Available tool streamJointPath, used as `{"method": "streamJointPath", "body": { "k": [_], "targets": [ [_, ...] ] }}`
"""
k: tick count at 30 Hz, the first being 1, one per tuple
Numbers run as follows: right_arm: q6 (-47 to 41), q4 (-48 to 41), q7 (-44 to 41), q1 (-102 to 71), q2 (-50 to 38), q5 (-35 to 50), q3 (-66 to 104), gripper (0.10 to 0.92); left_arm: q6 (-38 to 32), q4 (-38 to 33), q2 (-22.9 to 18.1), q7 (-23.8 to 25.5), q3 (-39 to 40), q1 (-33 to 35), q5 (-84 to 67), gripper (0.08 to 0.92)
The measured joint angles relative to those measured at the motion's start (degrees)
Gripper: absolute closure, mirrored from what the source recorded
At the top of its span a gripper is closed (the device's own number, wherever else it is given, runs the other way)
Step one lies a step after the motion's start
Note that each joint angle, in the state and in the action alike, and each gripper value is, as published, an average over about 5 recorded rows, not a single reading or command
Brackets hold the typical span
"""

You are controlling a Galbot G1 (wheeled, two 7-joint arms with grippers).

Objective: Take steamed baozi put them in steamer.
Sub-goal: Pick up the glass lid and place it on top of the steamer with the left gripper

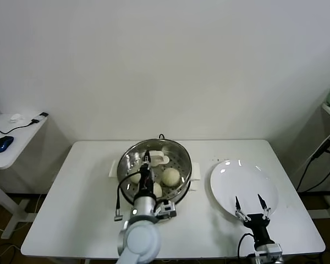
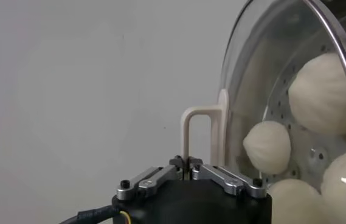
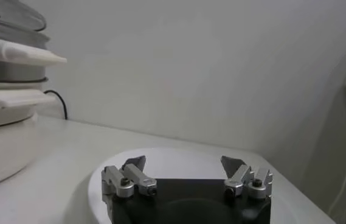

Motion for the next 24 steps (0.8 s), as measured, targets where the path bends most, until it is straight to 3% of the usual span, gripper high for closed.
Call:
{"method": "streamJointPath", "body": {
  "k": [24],
  "targets": [
    [1.59,-0.08,0.15,-0.63,0.41,-1.03,-0.02,0.203,-1.20,3.10,-0.55,-1.12,0.19,0.22,5.29,0.867]
  ]
}}
